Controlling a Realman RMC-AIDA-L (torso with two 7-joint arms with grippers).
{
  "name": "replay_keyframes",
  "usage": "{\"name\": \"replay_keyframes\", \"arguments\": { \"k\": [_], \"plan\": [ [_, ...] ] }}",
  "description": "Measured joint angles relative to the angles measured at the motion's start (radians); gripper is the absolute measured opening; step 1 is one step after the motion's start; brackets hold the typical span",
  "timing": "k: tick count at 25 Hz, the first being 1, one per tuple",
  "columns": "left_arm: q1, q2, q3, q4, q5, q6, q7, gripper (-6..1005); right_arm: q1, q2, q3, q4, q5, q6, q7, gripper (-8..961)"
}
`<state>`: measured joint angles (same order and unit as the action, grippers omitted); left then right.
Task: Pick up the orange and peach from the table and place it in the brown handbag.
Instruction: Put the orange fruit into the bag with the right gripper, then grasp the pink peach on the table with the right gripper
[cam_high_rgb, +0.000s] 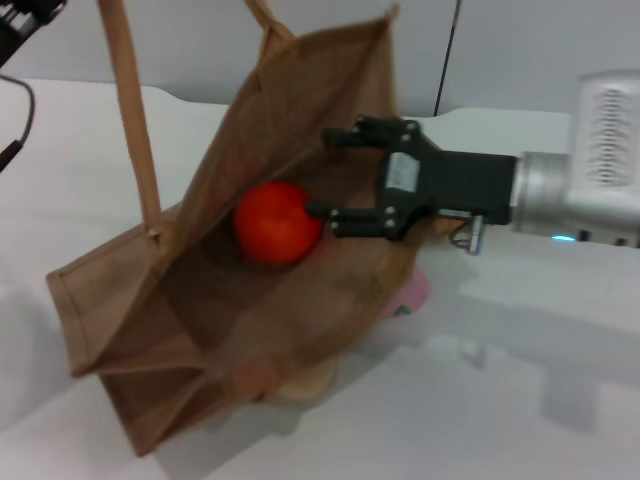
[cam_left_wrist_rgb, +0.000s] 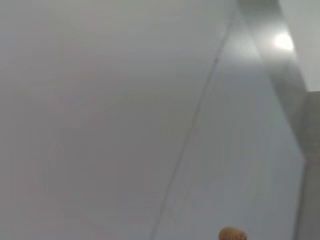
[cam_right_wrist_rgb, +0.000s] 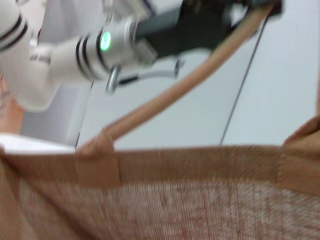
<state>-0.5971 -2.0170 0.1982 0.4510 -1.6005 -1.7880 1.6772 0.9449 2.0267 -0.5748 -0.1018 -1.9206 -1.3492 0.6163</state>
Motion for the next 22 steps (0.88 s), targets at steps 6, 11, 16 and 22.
{"name": "replay_keyframes", "arguments": {
  "k": [6,11,16,22],
  "plan": [
    [0.037,-0.001,-0.018,0.000,-0.003,0.042,0.017,112,-0.120,-0.009,0.095,-0.088,0.000,-0.115,0.029,803],
    [0.068,-0.006,-0.094,0.000,0.000,0.052,0.037,112,-0.191,-0.021,0.096,-0.204,-0.018,-0.136,0.222,801],
    [0.094,-0.011,-0.154,0.000,0.007,0.073,0.061,112,-0.200,-0.056,0.074,-0.237,-0.127,-0.130,0.383,798],
    [0.109,-0.012,-0.162,-0.014,0.010,0.121,0.088,112,-0.198,-0.058,0.074,-0.239,-0.217,-0.124,0.422,795]
  ]
}}
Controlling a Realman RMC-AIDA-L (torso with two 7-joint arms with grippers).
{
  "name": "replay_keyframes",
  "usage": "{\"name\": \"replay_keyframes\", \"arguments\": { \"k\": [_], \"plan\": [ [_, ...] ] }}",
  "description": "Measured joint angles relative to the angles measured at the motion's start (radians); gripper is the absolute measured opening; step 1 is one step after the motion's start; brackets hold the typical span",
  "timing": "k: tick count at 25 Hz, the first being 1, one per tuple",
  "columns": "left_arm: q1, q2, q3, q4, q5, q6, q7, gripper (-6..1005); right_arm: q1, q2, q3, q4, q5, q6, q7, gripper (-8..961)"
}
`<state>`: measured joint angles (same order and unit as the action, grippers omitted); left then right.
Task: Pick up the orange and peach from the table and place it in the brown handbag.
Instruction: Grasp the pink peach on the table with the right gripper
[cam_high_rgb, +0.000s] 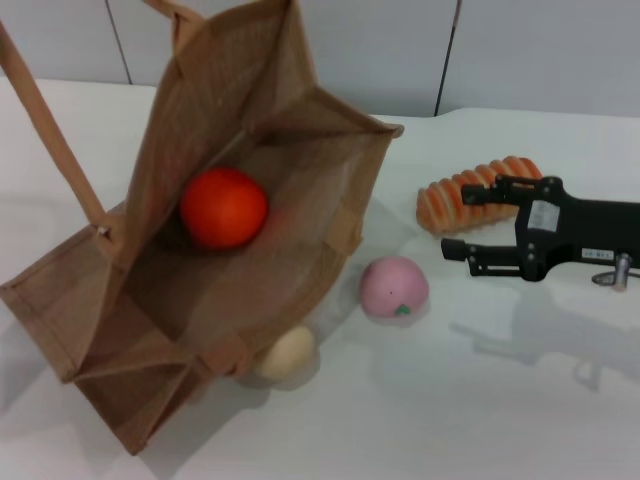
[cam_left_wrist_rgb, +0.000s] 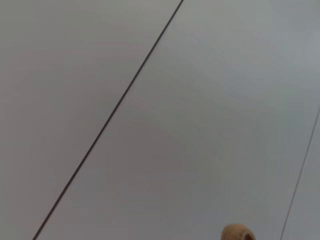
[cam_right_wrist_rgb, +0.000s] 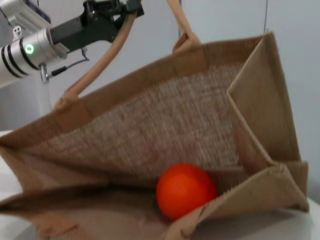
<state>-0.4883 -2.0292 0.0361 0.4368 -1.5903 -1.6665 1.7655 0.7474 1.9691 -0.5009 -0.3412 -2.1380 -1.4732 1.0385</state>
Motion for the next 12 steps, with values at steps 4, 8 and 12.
{"name": "replay_keyframes", "arguments": {
  "k": [4,8,12],
  "plan": [
    [0.004,0.001,0.001,-0.019,0.001,0.013,0.023,112,0.008,0.005,0.001,0.005,-0.063,0.061,0.038,794],
    [0.006,0.001,0.001,-0.021,0.011,0.020,0.026,112,0.037,0.027,-0.001,0.010,-0.140,0.145,0.080,795],
    [0.005,0.001,0.001,-0.022,0.012,0.020,0.026,112,0.077,0.046,-0.001,0.021,-0.221,0.206,0.120,796]
  ]
}}
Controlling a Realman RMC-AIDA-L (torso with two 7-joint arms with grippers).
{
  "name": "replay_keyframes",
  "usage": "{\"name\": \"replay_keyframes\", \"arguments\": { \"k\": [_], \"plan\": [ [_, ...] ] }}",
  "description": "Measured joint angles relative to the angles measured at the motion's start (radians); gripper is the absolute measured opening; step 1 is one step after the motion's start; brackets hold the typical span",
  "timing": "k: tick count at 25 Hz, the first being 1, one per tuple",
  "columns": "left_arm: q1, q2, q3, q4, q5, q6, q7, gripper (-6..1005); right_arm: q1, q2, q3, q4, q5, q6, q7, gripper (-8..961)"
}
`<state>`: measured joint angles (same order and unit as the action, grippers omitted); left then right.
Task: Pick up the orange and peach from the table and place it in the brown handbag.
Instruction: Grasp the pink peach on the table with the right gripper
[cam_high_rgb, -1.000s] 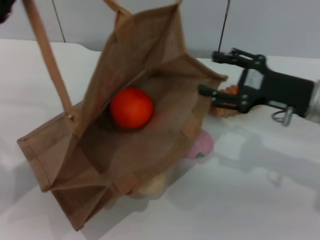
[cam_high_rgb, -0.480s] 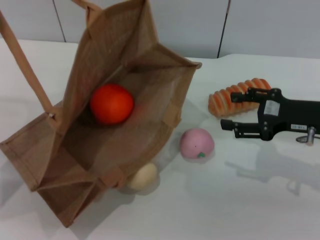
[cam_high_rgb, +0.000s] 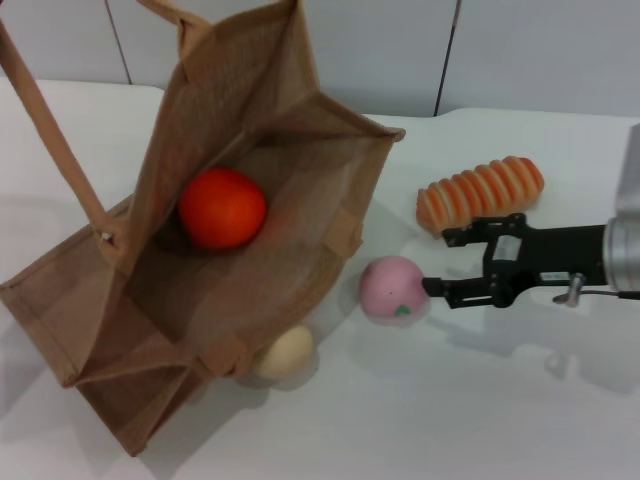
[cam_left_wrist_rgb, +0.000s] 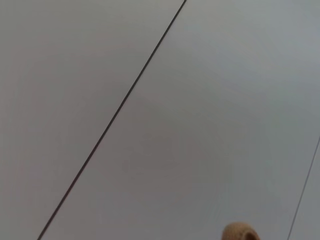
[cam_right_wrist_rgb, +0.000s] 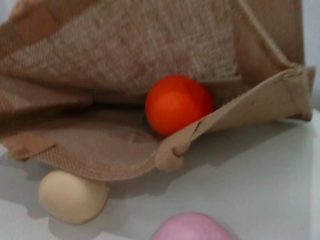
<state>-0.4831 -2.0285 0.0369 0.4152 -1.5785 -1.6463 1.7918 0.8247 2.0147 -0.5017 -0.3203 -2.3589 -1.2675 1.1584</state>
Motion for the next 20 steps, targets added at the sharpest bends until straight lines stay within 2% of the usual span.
{"name": "replay_keyframes", "arguments": {
  "k": [7,12,20],
  "plan": [
    [-0.008,0.000,0.008,-0.001,0.002,0.000,0.000,112,0.069,0.002,-0.006,0.067,-0.058,0.045,0.014,798],
    [-0.018,-0.001,0.010,-0.001,0.013,-0.001,0.000,112,0.116,0.004,-0.051,0.122,-0.065,0.123,0.040,797],
    [-0.042,0.002,0.010,-0.024,0.038,0.000,0.002,112,0.140,0.007,-0.090,0.149,-0.065,0.196,0.089,791]
  ]
}}
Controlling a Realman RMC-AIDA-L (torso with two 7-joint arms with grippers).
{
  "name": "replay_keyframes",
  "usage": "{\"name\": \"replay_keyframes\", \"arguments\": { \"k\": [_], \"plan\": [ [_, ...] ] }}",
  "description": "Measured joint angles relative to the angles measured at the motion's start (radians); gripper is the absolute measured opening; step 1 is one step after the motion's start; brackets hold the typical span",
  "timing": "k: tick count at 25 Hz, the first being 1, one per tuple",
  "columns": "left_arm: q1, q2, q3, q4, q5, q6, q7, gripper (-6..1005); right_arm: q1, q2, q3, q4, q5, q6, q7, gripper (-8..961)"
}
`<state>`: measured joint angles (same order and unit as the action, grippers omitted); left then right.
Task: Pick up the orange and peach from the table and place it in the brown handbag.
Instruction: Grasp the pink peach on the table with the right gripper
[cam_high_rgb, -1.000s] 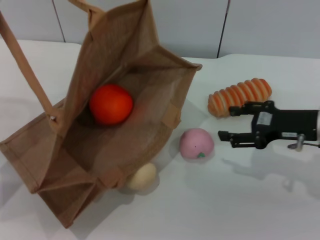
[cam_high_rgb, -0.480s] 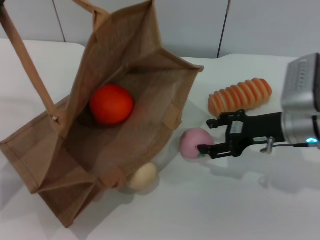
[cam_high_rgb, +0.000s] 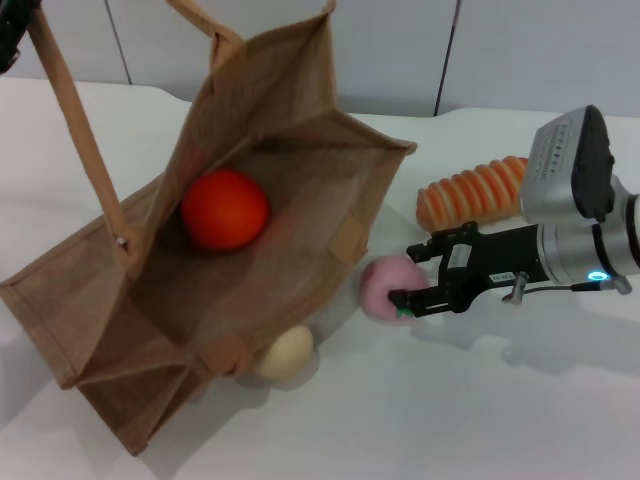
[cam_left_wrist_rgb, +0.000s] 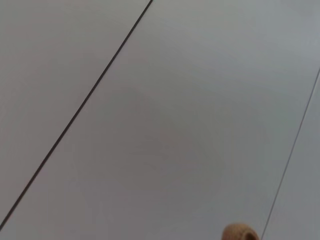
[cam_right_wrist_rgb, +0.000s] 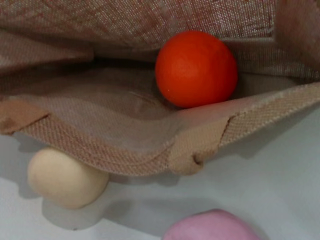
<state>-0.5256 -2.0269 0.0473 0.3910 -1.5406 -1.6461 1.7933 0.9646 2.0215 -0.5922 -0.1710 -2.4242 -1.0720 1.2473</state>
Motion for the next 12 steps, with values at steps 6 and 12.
{"name": "replay_keyframes", "arguments": {
  "k": [6,12],
  "plan": [
    [0.002,0.001,0.000,0.000,0.001,0.000,0.000,112,-0.003,0.000,0.000,0.000,0.000,-0.014,0.009,722],
    [0.002,0.001,0.000,0.000,0.001,0.000,0.000,111,-0.010,-0.001,0.000,-0.011,0.000,-0.051,0.001,602]
  ]
}}
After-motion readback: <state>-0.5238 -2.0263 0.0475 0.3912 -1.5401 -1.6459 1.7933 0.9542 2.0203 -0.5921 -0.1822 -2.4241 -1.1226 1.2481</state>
